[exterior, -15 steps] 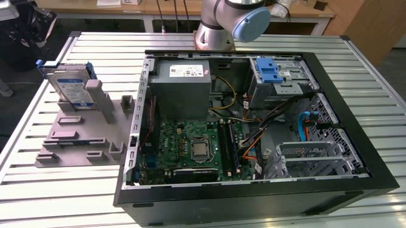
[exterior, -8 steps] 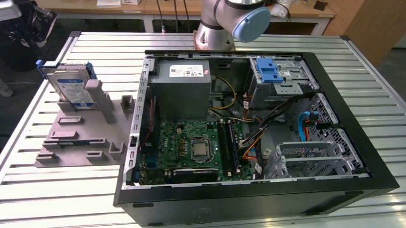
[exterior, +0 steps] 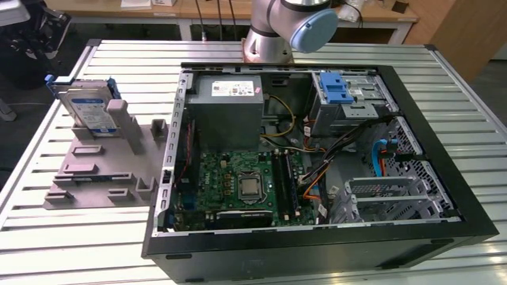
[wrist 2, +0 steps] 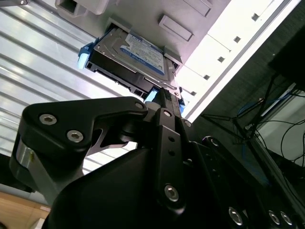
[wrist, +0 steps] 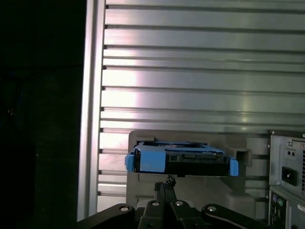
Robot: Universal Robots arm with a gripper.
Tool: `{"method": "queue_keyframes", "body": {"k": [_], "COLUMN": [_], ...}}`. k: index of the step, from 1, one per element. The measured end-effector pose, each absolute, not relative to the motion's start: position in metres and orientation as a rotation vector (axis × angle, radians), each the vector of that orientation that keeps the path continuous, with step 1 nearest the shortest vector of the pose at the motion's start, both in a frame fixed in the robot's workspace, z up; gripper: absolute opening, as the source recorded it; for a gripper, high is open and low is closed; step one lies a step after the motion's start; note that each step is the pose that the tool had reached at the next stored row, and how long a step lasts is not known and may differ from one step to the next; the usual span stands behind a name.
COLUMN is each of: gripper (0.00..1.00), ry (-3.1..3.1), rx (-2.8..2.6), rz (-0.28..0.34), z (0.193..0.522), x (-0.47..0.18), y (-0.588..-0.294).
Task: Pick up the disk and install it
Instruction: 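Pick up the disk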
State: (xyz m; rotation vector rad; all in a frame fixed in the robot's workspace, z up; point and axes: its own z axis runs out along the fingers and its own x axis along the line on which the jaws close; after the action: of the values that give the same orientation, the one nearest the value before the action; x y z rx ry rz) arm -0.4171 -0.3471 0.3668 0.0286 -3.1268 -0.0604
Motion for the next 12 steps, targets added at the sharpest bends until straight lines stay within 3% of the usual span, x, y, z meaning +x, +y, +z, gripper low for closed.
{"method": "queue_keyframes", "body": {"k": [12], "gripper": [0.11], "ry": [-3.123], "rx": [0.129], "rz": [-0.06], "z": [0.3668], "x": [-0.4171], "y": [-0.3471]}}
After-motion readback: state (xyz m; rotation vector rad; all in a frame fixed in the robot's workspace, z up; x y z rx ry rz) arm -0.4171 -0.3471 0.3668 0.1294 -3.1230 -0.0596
